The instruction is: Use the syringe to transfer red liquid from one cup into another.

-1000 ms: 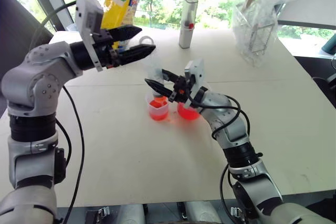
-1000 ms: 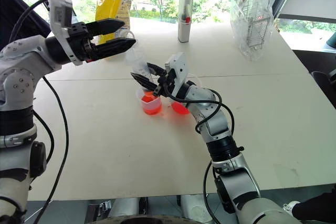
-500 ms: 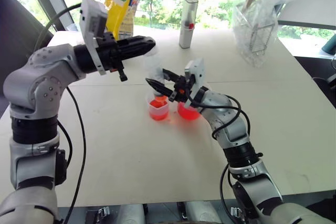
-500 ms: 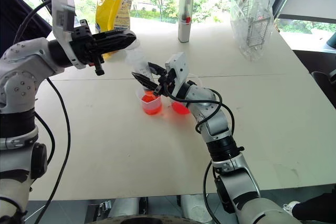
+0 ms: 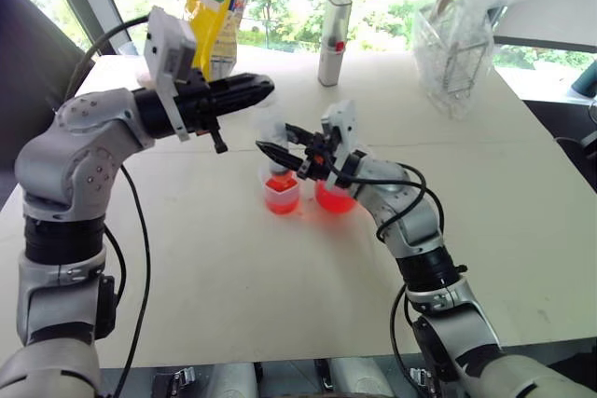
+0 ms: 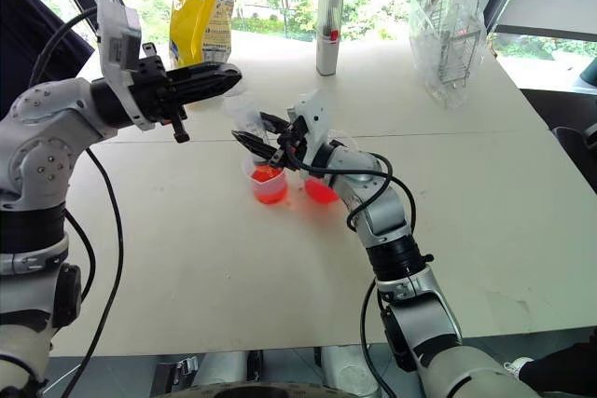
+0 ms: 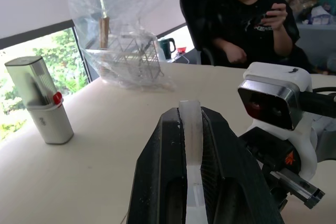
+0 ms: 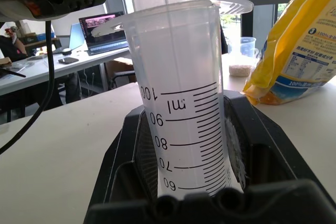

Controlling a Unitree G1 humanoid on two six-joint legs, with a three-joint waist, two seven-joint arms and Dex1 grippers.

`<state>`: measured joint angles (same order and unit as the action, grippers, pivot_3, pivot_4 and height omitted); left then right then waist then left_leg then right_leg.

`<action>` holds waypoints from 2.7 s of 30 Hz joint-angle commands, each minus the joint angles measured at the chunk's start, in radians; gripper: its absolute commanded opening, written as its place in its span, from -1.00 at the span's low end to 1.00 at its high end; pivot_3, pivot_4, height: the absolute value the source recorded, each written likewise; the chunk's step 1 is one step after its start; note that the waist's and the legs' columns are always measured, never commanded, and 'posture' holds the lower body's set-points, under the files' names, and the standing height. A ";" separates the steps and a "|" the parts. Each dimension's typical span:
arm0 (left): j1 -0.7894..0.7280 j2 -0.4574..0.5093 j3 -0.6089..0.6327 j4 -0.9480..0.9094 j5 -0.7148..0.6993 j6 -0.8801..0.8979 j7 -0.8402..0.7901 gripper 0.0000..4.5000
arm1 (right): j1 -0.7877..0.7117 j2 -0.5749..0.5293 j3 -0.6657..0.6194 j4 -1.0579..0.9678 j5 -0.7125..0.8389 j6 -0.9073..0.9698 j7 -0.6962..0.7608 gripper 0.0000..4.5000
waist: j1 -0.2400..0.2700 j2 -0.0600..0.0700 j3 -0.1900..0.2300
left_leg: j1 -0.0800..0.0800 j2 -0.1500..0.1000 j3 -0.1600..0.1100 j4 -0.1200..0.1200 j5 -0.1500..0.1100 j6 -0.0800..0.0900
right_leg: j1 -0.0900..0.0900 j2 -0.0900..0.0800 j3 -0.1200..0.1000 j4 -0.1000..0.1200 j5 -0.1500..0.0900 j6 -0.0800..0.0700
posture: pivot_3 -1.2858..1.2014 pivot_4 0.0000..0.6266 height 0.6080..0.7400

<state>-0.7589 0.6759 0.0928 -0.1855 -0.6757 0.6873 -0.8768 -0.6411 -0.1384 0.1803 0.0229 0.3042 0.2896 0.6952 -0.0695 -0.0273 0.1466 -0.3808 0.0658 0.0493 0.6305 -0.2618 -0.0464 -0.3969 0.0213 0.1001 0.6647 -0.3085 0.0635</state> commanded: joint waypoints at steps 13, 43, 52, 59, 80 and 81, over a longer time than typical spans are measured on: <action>0.077 0.008 -0.074 0.022 0.065 -0.007 -0.021 -0.99 | -0.133 0.003 -0.125 -0.171 0.139 0.067 -0.045 -0.38 | 0.000 0.000 0.000 | 0.000 0.000 0.000 0.000 0.000 0.000 | 0.000 0.000 0.000 0.000 0.000 0.000 | 0.03 -0.52 1.00; -0.054 0.098 0.095 0.219 0.059 -0.058 -0.039 0.99 | -0.027 0.013 -0.046 -0.094 0.074 0.011 -0.022 -0.38 | -0.002 0.000 0.000 | 0.000 0.000 0.001 -0.002 0.000 0.000 | -0.002 0.001 -0.001 -0.001 0.000 0.000 | 0.03 -0.52 1.00; 0.085 0.084 0.084 0.123 0.069 -0.074 -0.047 0.99 | -0.166 -0.013 -0.157 -0.117 0.163 0.157 -0.102 -0.38 | 0.001 0.000 0.000 | -0.003 0.001 0.000 0.000 0.000 0.000 | -0.002 -0.002 -0.001 -0.001 0.000 0.000 | 0.03 -0.52 1.00; 0.154 0.022 0.096 0.028 0.029 -0.054 -0.019 0.99 | -0.399 -0.312 -0.269 -0.034 0.186 0.516 -0.141 -0.38 | 0.009 0.000 0.000 | -0.006 0.000 0.000 -0.001 0.000 0.000 | -0.004 -0.004 -0.001 -0.002 0.000 0.000 | 0.03 -0.52 1.00; 0.239 -0.014 0.066 -0.090 0.026 -0.042 0.018 0.99 | -0.349 -0.492 -0.108 0.376 0.014 1.058 -0.246 -0.38 | 0.000 0.001 0.000 | -0.008 0.000 0.003 -0.002 0.000 0.001 | -0.009 0.000 0.003 -0.003 0.000 0.000 | 0.03 -0.52 1.00; 0.243 -0.013 0.064 -0.097 0.025 -0.040 0.020 0.99 | -0.343 -0.486 -0.106 0.388 0.007 1.053 -0.247 -0.38 | 0.000 0.001 0.000 | -0.008 0.000 0.003 -0.002 0.000 0.001 | -0.009 0.000 0.003 -0.003 0.000 0.000 | 0.03 -0.52 1.00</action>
<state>-0.5119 0.6490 0.1499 -0.2381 -0.6440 0.6495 -0.8627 -0.9732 -0.6246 0.0799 0.4114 0.3279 1.3688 0.4529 -0.0691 -0.0266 0.1470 -0.3892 0.0655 0.0521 0.6281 -0.2620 -0.0458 -0.4054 0.0215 0.1028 0.6612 -0.3084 0.0633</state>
